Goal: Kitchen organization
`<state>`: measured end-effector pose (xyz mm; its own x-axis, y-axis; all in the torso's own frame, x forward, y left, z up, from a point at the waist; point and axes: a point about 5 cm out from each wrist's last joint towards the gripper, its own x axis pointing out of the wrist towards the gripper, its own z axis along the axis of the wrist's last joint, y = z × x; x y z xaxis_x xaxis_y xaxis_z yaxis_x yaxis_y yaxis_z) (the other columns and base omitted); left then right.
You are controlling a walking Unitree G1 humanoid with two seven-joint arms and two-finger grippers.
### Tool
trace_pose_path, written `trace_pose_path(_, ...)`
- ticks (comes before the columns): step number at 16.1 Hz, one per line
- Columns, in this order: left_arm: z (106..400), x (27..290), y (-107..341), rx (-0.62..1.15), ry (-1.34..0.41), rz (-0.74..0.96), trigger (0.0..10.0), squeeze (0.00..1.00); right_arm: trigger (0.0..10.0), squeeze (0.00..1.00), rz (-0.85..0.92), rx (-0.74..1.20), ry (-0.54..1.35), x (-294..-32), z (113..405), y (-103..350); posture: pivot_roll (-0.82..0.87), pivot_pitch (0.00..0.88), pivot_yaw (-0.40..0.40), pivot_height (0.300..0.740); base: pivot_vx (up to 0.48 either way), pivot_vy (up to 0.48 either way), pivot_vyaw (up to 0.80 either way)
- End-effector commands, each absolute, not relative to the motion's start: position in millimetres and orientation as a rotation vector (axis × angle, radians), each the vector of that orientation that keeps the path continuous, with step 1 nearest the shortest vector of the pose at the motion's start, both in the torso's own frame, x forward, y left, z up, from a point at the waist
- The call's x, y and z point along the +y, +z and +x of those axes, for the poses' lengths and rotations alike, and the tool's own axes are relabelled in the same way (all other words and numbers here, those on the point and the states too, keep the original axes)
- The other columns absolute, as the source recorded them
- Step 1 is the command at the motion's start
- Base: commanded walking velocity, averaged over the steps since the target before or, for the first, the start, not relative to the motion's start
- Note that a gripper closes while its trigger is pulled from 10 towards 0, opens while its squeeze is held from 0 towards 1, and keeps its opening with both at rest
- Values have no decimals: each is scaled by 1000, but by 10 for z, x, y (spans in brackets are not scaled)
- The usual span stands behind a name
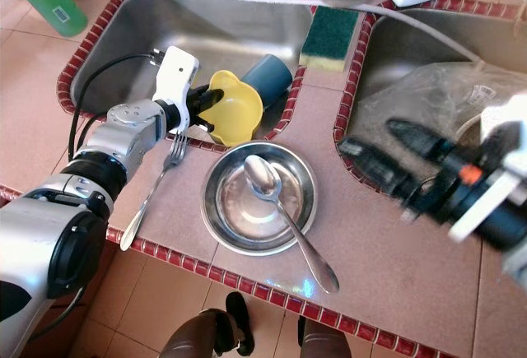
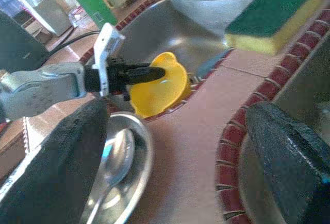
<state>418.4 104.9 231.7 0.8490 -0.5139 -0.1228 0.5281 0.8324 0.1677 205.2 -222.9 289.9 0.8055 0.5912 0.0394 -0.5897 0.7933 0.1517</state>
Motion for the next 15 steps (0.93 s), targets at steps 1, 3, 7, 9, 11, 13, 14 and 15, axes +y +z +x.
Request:
trace_pose_path(1,4189,1100,2305,87,-541,199,10000,0,10000,0,145,47,661,-2214,2068,2861,-385,375,176,740,0,0,0)
trace_pose_path(3,4189,1089,2308,86,-543,194,10000,0,10000,0,131,72,652,-2299,2246,2843,-387,372,172,740,0,0,0)
trace_pose_path(7,4190,1088,2318,82,-542,189,10000,0,10000,0,110,81,716,-2242,2494,2807,-384,367,165,740,0,0,0)
trace_pose_path(9,4193,1102,2330,79,-538,191,10000,0,10000,0,110,75,818,-2098,2532,2854,-378,367,162,740,0,0,0)
trace_pose_path(11,4196,1121,2335,79,-532,194,10000,0,10000,0,103,58,912,-1957,2513,2925,-376,369,161,740,0,0,0)
trace_pose_path(13,4196,1129,2329,82,-527,194,10000,0,10000,0,89,56,947,-1909,2519,2952,-376,369,159,740,0,0,0)
trace_pose_path(14,4196,1134,2321,85,-524,193,10000,0,10000,0,76,53,966,-1886,2515,2971,-376,369,159,740,0,0,0)
trace_pose_path(15,4196,1135,2317,88,-522,181,10000,0,10000,0,72,52,971,-1880,2512,2980,-378,369,160,740,0,0,0)
